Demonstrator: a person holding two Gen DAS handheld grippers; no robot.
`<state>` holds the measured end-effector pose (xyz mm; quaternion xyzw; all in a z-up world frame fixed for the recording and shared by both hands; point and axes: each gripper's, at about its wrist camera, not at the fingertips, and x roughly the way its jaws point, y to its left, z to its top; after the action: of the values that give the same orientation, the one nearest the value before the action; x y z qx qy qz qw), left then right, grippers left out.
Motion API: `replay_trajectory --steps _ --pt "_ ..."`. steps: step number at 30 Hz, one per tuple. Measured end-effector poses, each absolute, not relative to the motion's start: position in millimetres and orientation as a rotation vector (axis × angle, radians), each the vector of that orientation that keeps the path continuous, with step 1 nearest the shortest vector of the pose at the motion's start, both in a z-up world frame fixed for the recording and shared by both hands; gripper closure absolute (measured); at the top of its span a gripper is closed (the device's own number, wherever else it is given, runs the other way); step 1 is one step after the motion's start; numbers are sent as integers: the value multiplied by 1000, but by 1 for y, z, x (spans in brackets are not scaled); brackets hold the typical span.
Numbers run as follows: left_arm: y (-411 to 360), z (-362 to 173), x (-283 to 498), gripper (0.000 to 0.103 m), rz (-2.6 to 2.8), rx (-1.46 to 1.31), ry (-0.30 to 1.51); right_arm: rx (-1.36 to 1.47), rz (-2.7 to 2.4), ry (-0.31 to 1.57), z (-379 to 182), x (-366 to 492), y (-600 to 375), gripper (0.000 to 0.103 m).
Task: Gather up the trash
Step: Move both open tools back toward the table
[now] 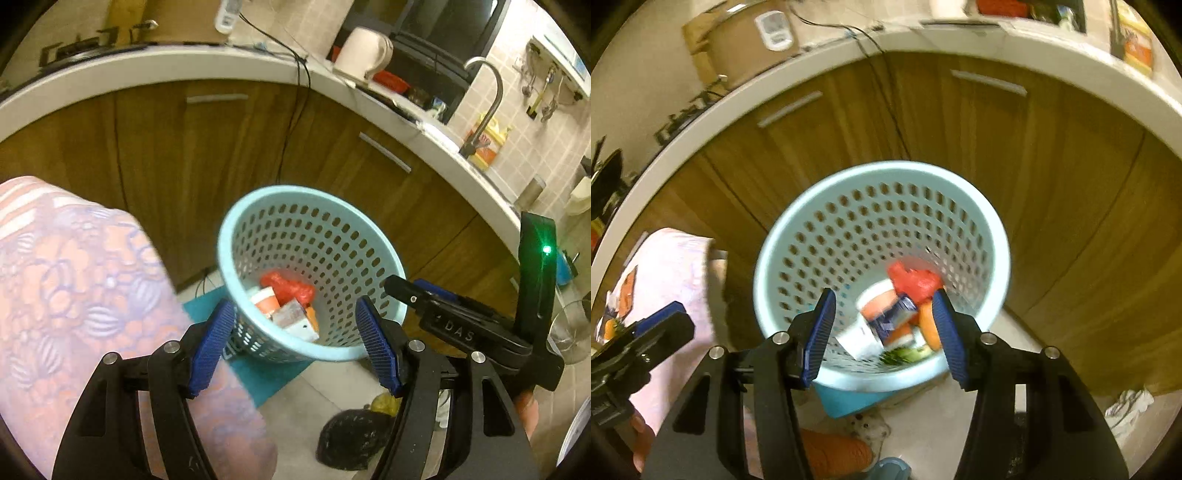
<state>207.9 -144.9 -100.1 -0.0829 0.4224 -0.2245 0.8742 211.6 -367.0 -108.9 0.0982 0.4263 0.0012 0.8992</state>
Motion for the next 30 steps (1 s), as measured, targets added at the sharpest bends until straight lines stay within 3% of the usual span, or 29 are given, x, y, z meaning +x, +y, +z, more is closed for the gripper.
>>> replay_trajectory --steps 18,30 --pt "20 -17 115 38 -273 -325 629 -8 386 742 -33 166 -176 52" --pt "171 -26 50 42 -3 -488 568 -99 613 819 -54 133 -44 52"
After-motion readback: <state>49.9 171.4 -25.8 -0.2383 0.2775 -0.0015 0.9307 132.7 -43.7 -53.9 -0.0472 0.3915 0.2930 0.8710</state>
